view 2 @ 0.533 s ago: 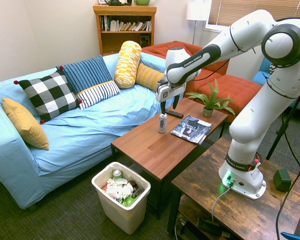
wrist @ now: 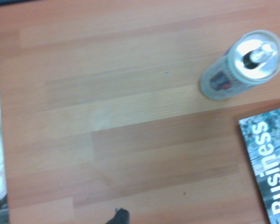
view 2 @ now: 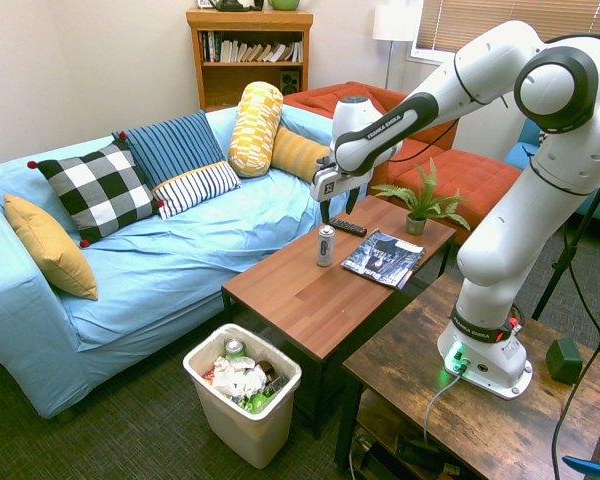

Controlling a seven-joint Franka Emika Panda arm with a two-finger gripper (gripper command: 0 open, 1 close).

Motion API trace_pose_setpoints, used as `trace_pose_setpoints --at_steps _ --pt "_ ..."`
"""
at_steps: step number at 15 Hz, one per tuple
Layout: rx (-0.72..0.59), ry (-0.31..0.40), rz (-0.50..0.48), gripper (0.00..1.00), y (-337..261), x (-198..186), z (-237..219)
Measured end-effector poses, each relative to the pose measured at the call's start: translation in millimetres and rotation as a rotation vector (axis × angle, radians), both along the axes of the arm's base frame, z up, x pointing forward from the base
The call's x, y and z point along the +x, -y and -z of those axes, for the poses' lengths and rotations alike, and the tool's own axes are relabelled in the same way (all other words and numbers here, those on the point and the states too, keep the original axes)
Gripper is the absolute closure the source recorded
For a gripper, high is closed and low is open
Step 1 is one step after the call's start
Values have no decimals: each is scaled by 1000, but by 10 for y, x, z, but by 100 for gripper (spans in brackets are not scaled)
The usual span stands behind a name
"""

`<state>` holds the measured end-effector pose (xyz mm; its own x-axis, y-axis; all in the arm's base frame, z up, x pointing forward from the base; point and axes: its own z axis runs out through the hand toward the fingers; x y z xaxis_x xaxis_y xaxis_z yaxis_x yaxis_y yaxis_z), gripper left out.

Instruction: Throw the can in the trash bin

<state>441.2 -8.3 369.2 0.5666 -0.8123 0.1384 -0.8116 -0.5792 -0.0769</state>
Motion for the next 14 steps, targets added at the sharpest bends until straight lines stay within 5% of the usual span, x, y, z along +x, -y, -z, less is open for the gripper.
trace_pose_setpoints --at_steps 5,14 --pt "-36 45 142 0 481 131 269" --pt "30 16 201 0 919 884 832"
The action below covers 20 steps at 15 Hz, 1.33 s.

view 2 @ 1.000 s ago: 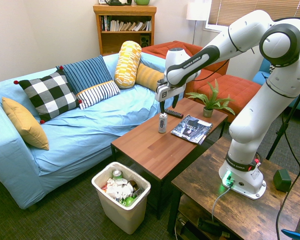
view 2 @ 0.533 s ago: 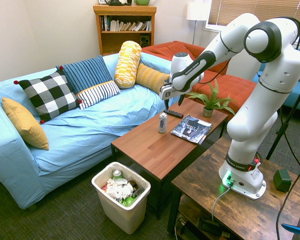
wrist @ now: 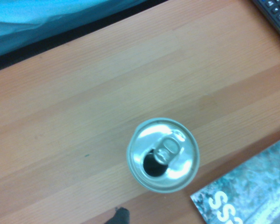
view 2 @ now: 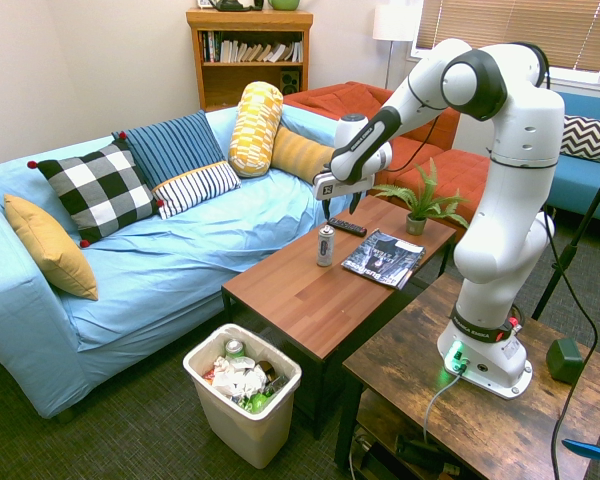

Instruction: Throw the can in the trash bin

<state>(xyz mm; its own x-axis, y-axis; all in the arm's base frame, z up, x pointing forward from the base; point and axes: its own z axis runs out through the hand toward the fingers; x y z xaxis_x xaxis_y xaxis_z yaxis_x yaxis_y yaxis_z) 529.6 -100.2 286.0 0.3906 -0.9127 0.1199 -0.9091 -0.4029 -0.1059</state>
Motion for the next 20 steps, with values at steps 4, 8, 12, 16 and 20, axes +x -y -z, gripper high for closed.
trace_pose_setpoints --at_steps 4,8,12,16,20 --pt "21 -13 -11 0 2 238 202" --pt "32 -59 5 0 41 322 527" --pt "40 -86 11 0 78 447 804" --pt "52 -113 15 100 147 535 971" --pt "65 -119 8 100 131 589 922"
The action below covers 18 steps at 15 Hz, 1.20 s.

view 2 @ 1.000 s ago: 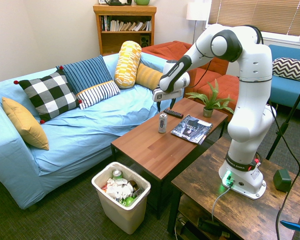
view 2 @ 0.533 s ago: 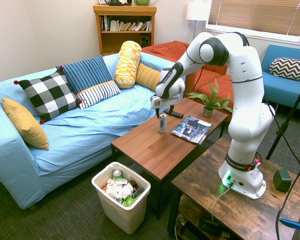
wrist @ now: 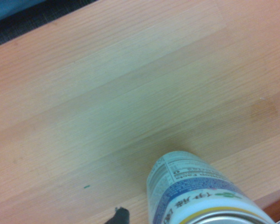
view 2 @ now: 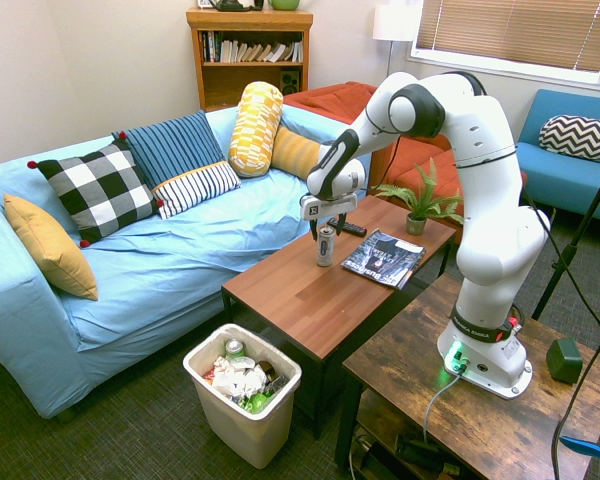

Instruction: Throw the can in the trash bin

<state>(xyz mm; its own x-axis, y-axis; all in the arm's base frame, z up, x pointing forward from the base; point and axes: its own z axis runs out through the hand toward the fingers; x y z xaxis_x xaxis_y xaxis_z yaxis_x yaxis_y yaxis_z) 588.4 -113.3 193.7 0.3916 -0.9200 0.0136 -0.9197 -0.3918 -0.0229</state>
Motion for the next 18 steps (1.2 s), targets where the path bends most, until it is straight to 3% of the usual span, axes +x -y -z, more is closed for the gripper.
trace_pose_setpoints --at_steps 11,18 --pt "21 -15 -7 100 -35 -4 -25" --pt "29 76 -106 100 -764 33 -824"
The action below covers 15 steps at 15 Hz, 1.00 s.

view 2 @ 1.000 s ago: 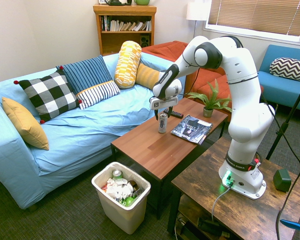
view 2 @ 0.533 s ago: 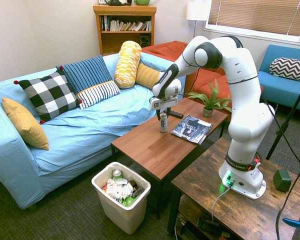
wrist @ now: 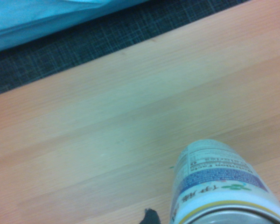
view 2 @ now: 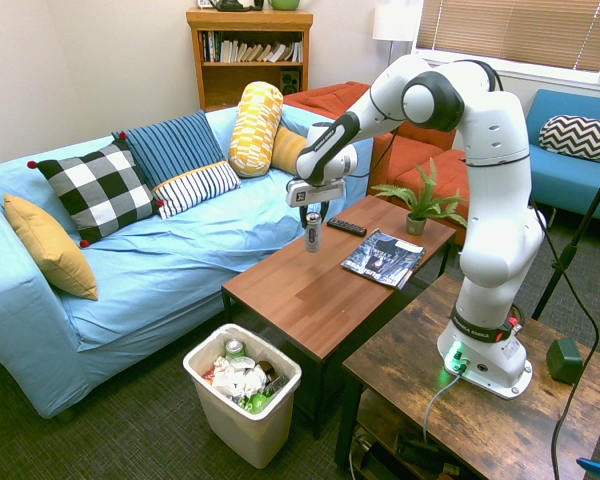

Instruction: Throw the can in the trash bin

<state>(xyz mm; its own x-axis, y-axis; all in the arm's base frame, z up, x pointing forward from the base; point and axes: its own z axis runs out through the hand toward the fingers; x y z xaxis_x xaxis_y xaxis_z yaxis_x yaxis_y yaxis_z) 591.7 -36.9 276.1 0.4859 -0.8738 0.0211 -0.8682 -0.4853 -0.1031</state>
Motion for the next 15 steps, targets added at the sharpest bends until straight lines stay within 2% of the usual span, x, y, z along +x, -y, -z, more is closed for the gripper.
trace_pose_setpoints --at_steps 4,8,15 --pt "-30 45 -78 100 -774 -34 -320" --pt "-65 55 -132 100 -1413 -113 -351" --pt "-109 93 -206 100 -2059 -257 -526"
